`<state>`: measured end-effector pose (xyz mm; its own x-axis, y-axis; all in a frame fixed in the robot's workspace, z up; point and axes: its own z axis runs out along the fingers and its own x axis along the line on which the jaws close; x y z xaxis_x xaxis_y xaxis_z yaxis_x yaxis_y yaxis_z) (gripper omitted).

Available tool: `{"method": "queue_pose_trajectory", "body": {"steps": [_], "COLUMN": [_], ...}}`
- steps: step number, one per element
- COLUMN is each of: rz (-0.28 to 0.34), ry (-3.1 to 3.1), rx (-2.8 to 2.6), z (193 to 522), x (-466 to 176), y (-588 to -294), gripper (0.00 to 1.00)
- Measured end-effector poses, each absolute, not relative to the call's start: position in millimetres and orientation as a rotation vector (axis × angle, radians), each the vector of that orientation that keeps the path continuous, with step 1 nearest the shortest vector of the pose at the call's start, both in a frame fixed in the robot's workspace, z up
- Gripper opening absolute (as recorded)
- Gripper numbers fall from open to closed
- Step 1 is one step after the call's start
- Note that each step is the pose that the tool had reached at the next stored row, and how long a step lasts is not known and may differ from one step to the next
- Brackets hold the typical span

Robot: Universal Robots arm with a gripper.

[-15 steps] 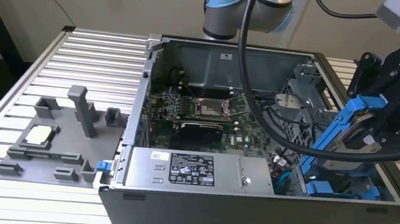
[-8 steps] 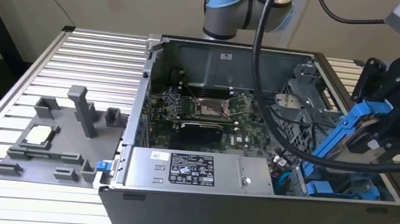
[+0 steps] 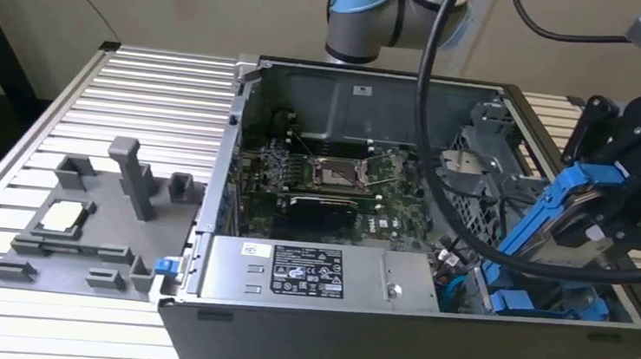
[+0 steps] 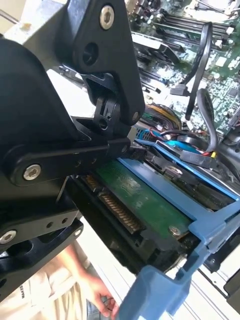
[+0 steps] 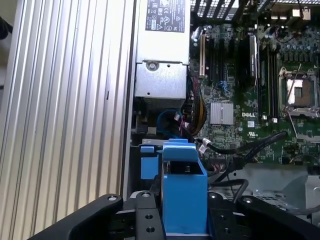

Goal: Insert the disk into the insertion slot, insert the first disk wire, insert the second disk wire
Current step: 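Insert the disk into the insertion slot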

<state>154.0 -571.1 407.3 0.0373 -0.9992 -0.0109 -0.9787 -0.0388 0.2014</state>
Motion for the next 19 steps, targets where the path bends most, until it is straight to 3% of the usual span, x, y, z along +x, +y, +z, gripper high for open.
{"method": "queue_pose_trajectory", "body": {"steps": [19], "rz": [-0.302], "ry": [-2.035], "rx": [2.113], "z": [403], "x": [170], "y": [-571], "gripper": [0.33]}}
